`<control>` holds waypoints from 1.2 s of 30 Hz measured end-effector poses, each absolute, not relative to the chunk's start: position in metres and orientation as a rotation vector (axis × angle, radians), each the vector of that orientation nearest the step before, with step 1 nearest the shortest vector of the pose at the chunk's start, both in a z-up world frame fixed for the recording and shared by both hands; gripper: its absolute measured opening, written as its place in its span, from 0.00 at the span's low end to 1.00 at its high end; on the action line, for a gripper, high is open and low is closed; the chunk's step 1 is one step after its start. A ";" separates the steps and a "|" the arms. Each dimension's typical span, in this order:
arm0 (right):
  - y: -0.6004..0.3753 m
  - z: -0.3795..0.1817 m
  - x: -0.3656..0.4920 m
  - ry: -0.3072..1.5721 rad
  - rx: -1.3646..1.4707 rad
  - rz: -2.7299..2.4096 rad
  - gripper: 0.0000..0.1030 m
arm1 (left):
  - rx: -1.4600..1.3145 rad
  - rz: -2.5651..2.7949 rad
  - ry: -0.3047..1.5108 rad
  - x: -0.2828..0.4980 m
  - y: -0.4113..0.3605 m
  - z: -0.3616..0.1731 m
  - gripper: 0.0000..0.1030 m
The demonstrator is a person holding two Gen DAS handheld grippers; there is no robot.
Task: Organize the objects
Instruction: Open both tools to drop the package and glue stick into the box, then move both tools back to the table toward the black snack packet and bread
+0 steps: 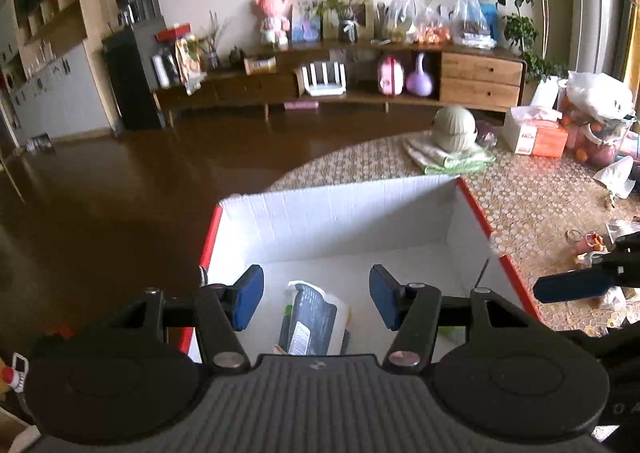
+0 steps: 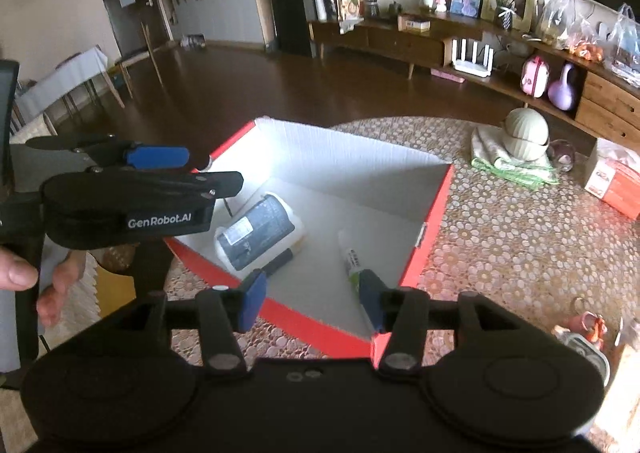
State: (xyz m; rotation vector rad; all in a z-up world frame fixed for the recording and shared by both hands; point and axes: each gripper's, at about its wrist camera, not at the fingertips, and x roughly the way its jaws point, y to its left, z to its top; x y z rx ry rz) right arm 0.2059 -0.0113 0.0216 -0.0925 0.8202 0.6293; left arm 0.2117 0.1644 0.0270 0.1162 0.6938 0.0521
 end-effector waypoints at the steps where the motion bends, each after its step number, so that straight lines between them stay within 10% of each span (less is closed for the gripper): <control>1: -0.016 0.024 0.202 0.813 -0.084 0.629 0.54 | 0.119 0.051 0.681 0.206 0.160 0.031 0.57; 36: -0.238 -0.003 0.089 0.632 0.086 0.299 0.84 | 0.044 -0.164 0.597 0.085 0.008 0.020 0.88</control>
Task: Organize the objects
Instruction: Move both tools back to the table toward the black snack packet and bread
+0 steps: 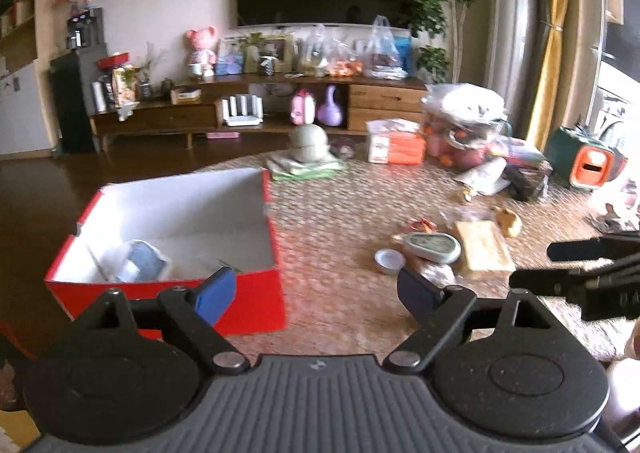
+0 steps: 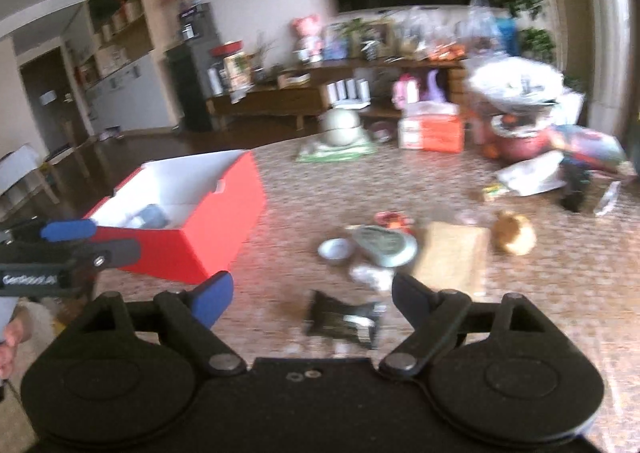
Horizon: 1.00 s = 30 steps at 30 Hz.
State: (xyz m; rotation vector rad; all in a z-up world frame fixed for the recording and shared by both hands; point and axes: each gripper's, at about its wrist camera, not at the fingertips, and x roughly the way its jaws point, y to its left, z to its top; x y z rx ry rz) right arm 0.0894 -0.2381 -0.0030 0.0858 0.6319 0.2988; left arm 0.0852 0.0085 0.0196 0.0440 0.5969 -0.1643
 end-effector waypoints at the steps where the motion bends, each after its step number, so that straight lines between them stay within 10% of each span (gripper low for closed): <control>1: -0.244 -0.004 0.088 0.626 0.081 0.279 0.84 | 0.042 -0.172 0.600 0.085 0.003 0.016 0.91; 30: -0.314 -0.077 0.171 0.763 0.054 0.163 0.85 | 0.109 -0.270 0.719 0.144 -0.124 -0.085 1.00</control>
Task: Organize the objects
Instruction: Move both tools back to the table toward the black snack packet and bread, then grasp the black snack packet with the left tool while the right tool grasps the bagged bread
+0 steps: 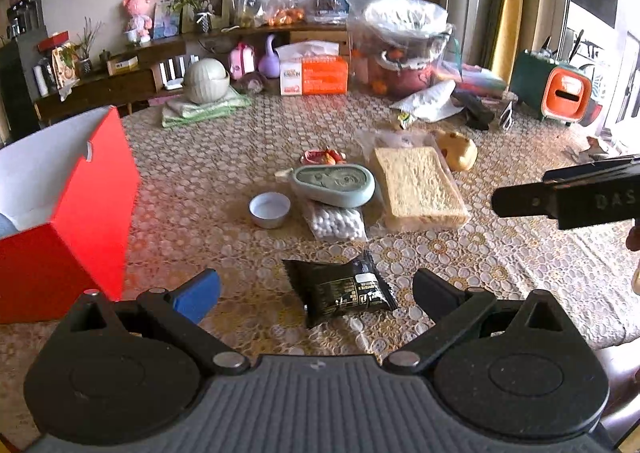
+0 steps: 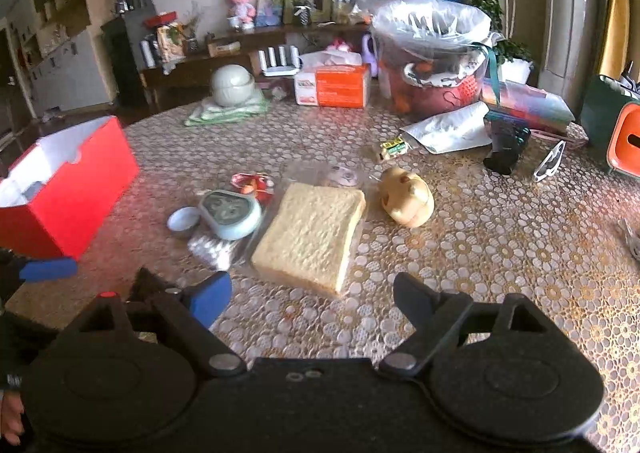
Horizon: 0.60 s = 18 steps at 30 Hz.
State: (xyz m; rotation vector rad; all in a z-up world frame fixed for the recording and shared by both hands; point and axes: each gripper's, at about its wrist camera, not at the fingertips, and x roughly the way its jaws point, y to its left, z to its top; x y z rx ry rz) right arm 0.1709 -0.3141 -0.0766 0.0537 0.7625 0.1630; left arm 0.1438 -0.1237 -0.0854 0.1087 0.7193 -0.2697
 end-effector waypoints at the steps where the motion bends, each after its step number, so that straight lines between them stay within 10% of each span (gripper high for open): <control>1: -0.313 -0.079 0.176 0.771 0.056 0.163 0.85 | 0.115 -0.266 0.722 0.147 -0.126 -0.089 1.00; 18: -0.286 -0.119 0.243 0.842 0.066 0.103 0.87 | 0.126 -0.251 0.783 0.178 -0.147 -0.136 1.00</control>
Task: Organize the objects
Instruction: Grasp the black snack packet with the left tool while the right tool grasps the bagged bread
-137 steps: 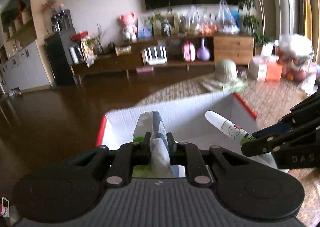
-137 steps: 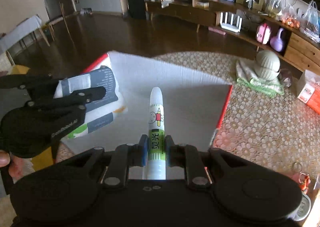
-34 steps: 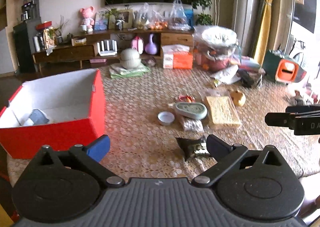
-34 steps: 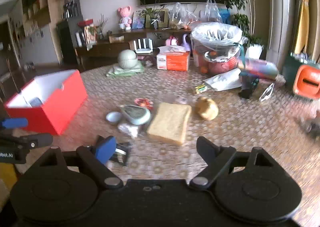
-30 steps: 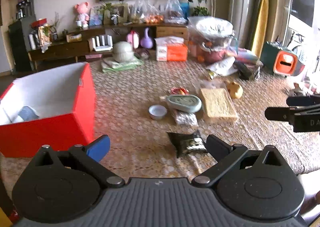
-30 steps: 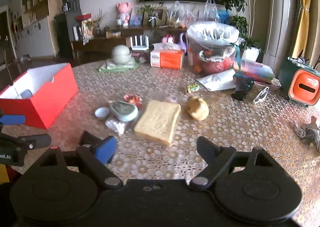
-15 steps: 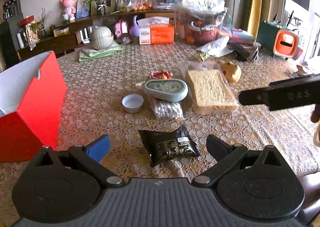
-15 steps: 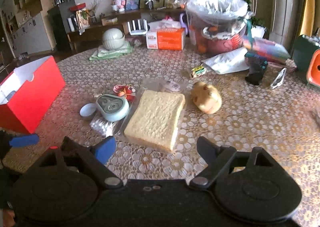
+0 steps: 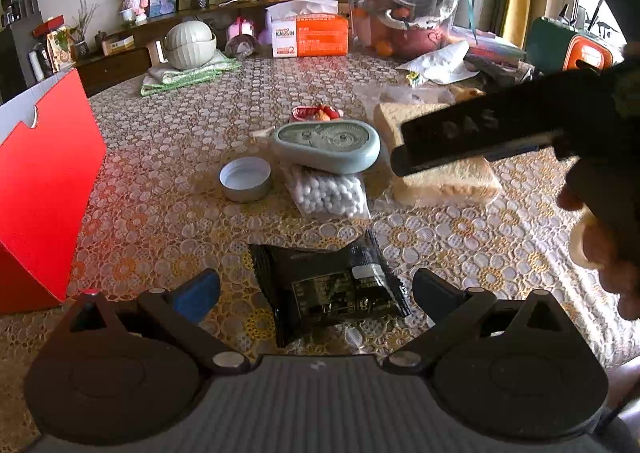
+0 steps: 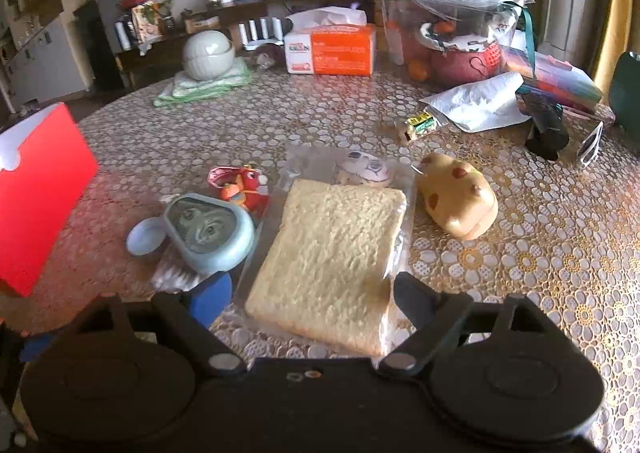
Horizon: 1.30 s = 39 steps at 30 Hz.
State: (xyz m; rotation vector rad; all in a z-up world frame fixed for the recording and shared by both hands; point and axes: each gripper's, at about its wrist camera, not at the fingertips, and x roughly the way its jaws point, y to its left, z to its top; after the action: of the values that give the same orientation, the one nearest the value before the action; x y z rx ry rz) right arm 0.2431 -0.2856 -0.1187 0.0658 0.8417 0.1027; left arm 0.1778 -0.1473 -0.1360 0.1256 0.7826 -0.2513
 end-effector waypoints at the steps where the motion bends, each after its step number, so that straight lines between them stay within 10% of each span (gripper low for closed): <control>1: -0.285 -0.121 0.245 0.844 0.067 0.097 0.88 | 0.127 -0.249 0.785 0.178 -0.148 -0.138 1.00; 20: -0.294 -0.132 0.253 0.870 0.155 0.098 0.87 | 0.165 -0.259 0.743 0.180 -0.152 -0.146 0.98; 27: -0.294 -0.128 0.248 0.876 0.165 0.110 0.77 | 0.179 -0.328 0.751 0.174 -0.157 -0.141 0.65; 39: -0.306 -0.103 0.209 0.848 0.215 0.138 0.76 | 0.117 -0.313 0.763 0.170 -0.143 -0.128 0.52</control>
State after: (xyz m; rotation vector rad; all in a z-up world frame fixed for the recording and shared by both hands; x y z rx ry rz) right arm 0.2087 -0.3063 -0.1032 0.2150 0.8477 0.1381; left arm 0.1704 -0.1430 -0.1276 0.1166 0.7631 -0.3127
